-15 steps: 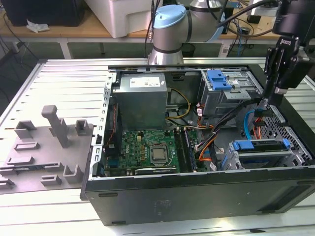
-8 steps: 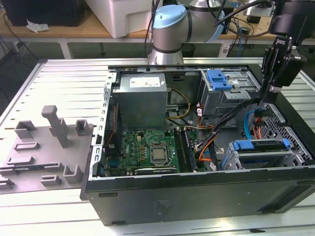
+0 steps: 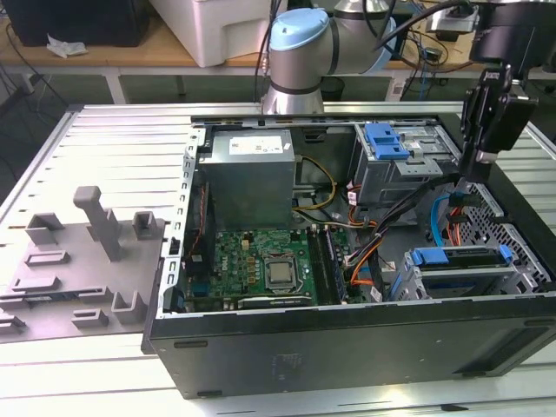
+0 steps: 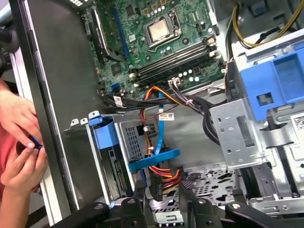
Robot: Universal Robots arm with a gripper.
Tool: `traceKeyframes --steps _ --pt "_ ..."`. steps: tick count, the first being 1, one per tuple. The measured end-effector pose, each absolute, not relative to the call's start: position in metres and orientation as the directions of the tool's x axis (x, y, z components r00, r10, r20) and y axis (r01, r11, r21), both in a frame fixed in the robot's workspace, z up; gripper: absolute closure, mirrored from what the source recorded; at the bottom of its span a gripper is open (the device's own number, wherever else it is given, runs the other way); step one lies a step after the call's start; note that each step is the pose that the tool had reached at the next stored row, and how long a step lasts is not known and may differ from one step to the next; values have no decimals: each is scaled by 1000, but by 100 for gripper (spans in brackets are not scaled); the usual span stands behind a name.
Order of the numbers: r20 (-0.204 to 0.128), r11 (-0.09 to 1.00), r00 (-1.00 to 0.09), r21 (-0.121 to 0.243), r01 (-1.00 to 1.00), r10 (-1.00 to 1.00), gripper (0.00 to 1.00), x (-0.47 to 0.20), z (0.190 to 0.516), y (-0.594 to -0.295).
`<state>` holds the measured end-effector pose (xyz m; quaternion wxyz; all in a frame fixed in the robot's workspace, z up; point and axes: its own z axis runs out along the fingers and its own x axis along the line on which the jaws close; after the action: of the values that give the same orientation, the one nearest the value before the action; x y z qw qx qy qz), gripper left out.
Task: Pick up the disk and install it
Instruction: 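Insert the first disk wire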
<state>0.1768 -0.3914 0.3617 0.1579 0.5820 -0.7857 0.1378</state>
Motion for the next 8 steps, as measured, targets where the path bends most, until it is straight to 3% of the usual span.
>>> traceKeyframes --steps 8 --pt "440 283 -272 -43 -958 -856 58 178 351 -391"
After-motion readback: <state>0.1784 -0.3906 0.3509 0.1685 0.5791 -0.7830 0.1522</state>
